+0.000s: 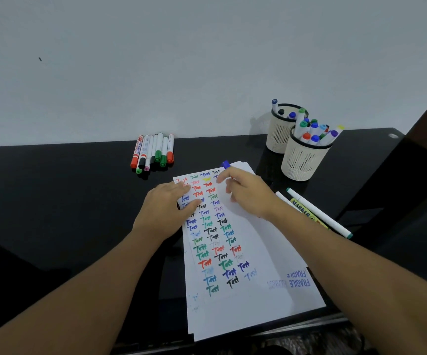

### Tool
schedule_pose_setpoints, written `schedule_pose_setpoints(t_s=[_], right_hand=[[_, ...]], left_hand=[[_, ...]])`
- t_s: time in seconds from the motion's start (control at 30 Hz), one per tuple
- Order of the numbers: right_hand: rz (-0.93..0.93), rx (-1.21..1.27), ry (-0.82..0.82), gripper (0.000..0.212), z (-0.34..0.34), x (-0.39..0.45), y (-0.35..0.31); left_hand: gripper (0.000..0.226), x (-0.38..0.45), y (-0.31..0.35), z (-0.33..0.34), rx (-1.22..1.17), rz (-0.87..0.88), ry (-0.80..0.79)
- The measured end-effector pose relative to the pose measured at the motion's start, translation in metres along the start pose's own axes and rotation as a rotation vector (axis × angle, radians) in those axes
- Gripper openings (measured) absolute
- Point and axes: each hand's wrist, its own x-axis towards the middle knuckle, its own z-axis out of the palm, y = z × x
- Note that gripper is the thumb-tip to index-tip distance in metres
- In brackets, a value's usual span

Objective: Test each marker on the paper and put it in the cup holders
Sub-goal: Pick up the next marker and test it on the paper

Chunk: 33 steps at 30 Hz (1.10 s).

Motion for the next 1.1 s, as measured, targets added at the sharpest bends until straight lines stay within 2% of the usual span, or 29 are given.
schedule_pose_setpoints(t_s=[0.07,0.17,0.23,0.3,0.4,0.5,0.63,0.8,1.03,1.1], right_hand=[[0.077,0.175,0.007,0.04,-0.007,0.005,-0.003],[0.141,0.384,-0.071,0.057,-0.018,0.009,-0.008],[0.118,0.302,-0.073,0.064,-0.022,0.01,-0.009],[0.094,0.205,0.002,0.051,-0.022,0.01,-0.01],[0.093,0.273,0.116,0.026,-0.025,0.01,-0.012],[0.084,0.121,0.18,0.039,-0.025,0.01,-0.013],[0.019,-0.062,0.267,0.045,-0.026,0.011,-0.007],[-0.074,-0.137,0.313,0.021,-0.037,0.013,-0.009],[-0.156,-0.207,0.404,0.02,-0.069,0.02,-0.028],[-0.178,-0.241,0.44,0.028,-0.083,0.022,-0.036]], left_hand=[[0.059,0.0,0.001,0.0,-0.005,-0.002,0.003],[0.059,0.0,0.002,-0.001,-0.006,-0.002,0.01],[0.059,0.0,0.002,0.0,-0.007,-0.008,0.008],[0.06,0.0,0.002,0.0,-0.019,-0.012,0.01],[0.06,0.0,0.001,0.0,-0.025,-0.008,0.011],[0.059,0.001,0.001,0.0,-0.017,-0.003,0.01],[0.06,0.0,0.0,0.001,-0.014,0.002,0.011],[0.061,0.0,-0.001,0.001,-0.014,0.0,0.006],[0.061,0.0,0.0,0.001,-0.028,-0.007,0.015],[0.062,0.0,-0.001,0.001,-0.033,-0.009,0.014]])
